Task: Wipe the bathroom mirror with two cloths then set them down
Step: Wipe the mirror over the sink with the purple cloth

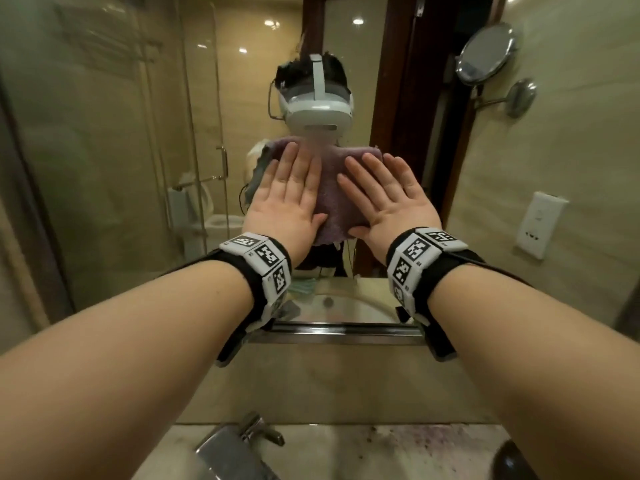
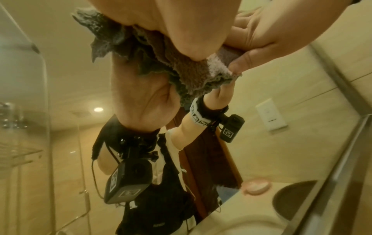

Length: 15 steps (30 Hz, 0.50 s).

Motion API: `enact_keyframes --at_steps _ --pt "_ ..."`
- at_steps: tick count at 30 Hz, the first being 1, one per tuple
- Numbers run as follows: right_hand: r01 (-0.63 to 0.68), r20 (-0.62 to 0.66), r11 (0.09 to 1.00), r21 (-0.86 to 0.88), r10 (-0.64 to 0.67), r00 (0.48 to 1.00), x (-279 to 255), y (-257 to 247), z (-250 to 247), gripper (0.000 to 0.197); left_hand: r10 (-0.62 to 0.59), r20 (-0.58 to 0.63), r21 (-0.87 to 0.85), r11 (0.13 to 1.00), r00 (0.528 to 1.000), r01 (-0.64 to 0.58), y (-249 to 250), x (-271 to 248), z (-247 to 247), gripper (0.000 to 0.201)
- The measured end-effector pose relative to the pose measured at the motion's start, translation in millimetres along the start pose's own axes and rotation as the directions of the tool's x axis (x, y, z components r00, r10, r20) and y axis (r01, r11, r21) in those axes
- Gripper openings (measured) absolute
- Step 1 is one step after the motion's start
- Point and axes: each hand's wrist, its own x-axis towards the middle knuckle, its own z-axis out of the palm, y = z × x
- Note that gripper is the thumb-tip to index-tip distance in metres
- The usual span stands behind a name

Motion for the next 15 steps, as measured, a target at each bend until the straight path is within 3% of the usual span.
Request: enact_keyframes --at_steps 8,15 --pt "-0.114 0.060 0.993 -0.021 0.115 0.992 -23.9 56.9 13.4 0.070 0.090 -0.045 0.032 0.996 0.995 -0.088 58.1 31.0 -13.5 0.078" --pt "-0.090 0.047 0.996 0.029 0.089 0.995 -28.4 67.4 13.7 0.074 0.098 -0.084 0.046 0.994 0.992 -0.094 64.5 35.7 -12.8 0.077"
